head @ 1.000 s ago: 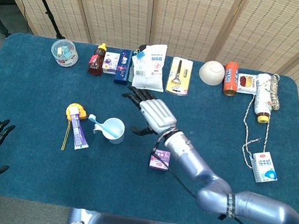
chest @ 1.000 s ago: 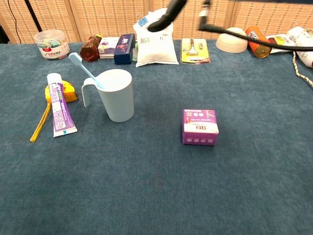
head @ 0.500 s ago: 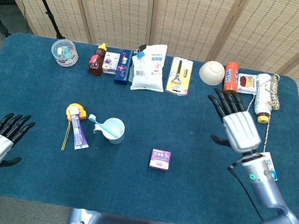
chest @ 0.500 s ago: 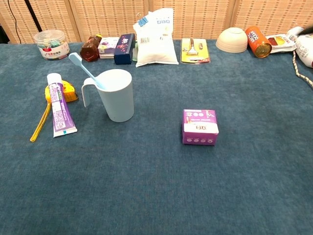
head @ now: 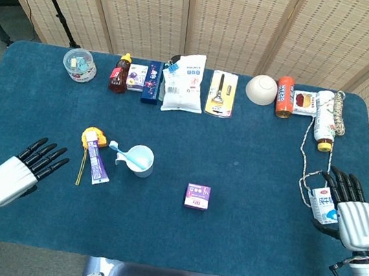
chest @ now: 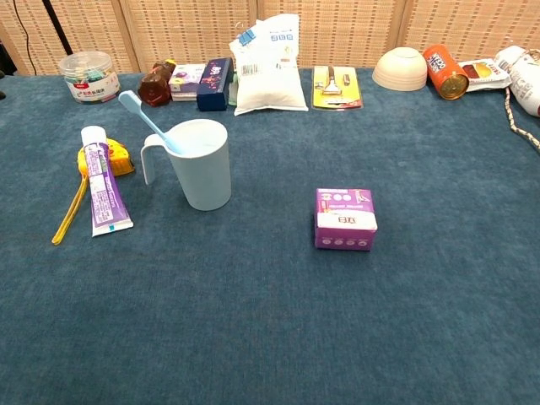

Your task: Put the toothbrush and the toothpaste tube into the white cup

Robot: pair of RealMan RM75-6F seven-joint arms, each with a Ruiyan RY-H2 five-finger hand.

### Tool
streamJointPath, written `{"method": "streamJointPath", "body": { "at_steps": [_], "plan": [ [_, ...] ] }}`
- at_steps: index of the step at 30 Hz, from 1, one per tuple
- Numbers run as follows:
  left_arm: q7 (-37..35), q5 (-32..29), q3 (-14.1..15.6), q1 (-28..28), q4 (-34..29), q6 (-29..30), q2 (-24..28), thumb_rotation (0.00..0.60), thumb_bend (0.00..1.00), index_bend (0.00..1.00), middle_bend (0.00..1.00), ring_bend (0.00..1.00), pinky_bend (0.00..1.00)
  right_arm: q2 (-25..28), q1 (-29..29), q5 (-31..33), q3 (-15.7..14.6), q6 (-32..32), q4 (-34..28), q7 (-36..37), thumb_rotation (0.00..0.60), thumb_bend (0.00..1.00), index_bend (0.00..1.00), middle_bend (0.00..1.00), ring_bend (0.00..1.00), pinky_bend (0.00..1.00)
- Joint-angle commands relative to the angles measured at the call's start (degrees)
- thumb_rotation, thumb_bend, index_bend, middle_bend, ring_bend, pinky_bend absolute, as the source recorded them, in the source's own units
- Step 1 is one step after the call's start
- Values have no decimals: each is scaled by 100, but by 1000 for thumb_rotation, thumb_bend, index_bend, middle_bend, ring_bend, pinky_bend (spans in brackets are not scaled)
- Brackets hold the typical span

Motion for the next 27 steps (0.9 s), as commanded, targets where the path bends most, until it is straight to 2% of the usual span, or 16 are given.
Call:
{"method": "streamJointPath", "body": {
  "at_steps": [1,7,13,17,21,27],
  "plan": [
    [-186,304,-2,-360,704,139,-302,600,63,0,0,0,0,-125,-184,49,29,145,160,195,600,56,0,0,0,0],
    [-362,470,-84,-749,1731,447,-575,600,65,0,0,0,0,-178,-322,52,156,265,284,291,600,56,0,0,0,0],
    [-1030,274,-107,-1050,2917,542,-1061,600,65,0,0,0,2,-199,-384,13,236,250,298,288,600,56,0,0,0,0],
    [-1227,144,-120,-1204,3510,518,-1330,600,65,0,0,0,12,-212,-399,1,272,198,297,277,600,56,0,0,0,0],
    [-1577,-154,-159,-1304,4064,256,-1607,600,65,0,0,0,14,-229,-406,-24,312,150,301,281,600,56,0,0,0,0],
    [-1684,-227,26,-1558,4666,-135,-2106,600,65,0,0,0,37,-244,-424,-4,391,78,332,301,600,57,0,0,0,0]
  ]
}}
